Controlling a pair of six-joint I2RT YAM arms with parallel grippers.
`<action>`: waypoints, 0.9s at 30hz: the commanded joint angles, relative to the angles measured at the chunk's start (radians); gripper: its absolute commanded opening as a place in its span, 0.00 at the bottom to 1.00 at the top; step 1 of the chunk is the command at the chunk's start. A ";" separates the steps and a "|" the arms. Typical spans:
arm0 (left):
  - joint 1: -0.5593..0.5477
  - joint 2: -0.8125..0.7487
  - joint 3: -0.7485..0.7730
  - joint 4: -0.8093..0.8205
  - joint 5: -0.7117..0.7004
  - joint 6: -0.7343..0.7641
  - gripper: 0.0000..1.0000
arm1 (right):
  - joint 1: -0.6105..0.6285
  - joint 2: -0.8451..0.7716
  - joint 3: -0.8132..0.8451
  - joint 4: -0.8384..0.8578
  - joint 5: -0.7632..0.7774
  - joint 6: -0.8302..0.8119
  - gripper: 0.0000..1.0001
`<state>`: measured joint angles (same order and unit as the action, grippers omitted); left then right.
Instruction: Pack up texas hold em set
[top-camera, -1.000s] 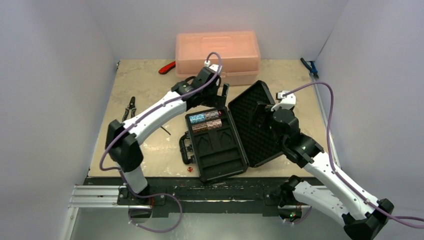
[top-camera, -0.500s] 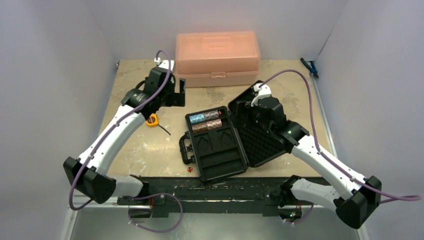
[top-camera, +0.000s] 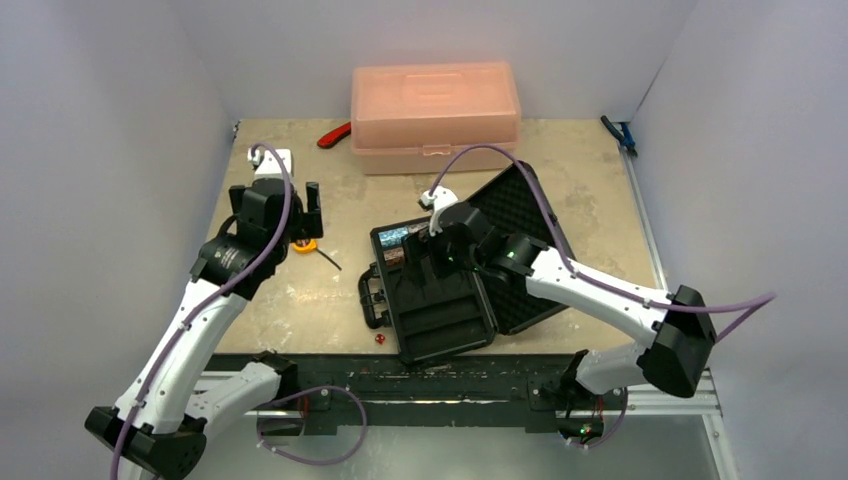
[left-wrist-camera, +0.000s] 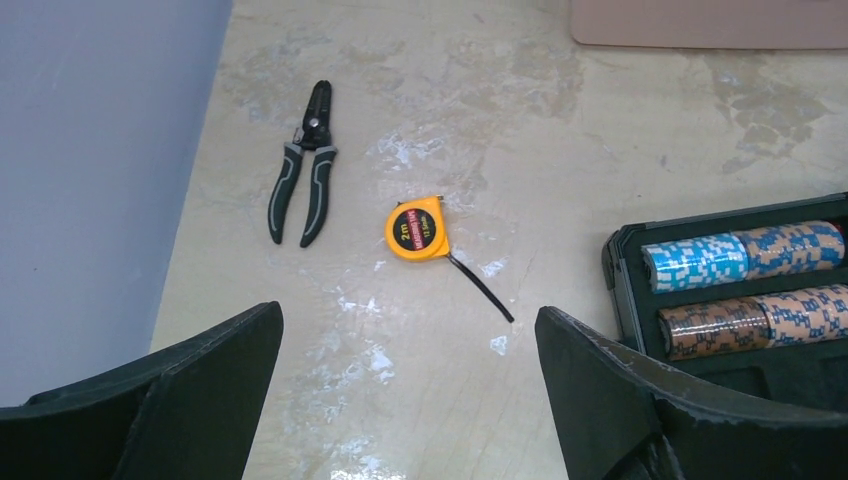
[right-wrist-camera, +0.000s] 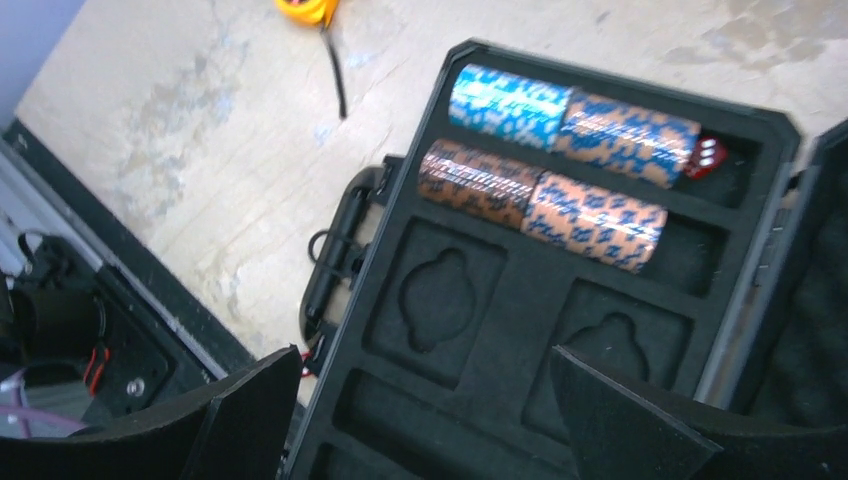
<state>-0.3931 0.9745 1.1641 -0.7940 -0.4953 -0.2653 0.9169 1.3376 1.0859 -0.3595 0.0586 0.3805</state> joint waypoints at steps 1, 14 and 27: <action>0.002 -0.083 -0.070 0.103 -0.094 0.027 0.98 | 0.074 0.056 0.087 -0.032 0.020 -0.010 0.99; 0.002 -0.213 -0.114 0.113 -0.255 0.019 0.98 | 0.330 0.363 0.299 -0.142 0.146 0.324 0.81; 0.002 -0.225 -0.116 0.107 -0.267 0.009 0.99 | 0.423 0.542 0.363 -0.284 0.265 0.598 0.82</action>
<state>-0.3931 0.7593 1.0485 -0.7181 -0.7406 -0.2508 1.3327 1.8664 1.4136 -0.5846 0.2539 0.8562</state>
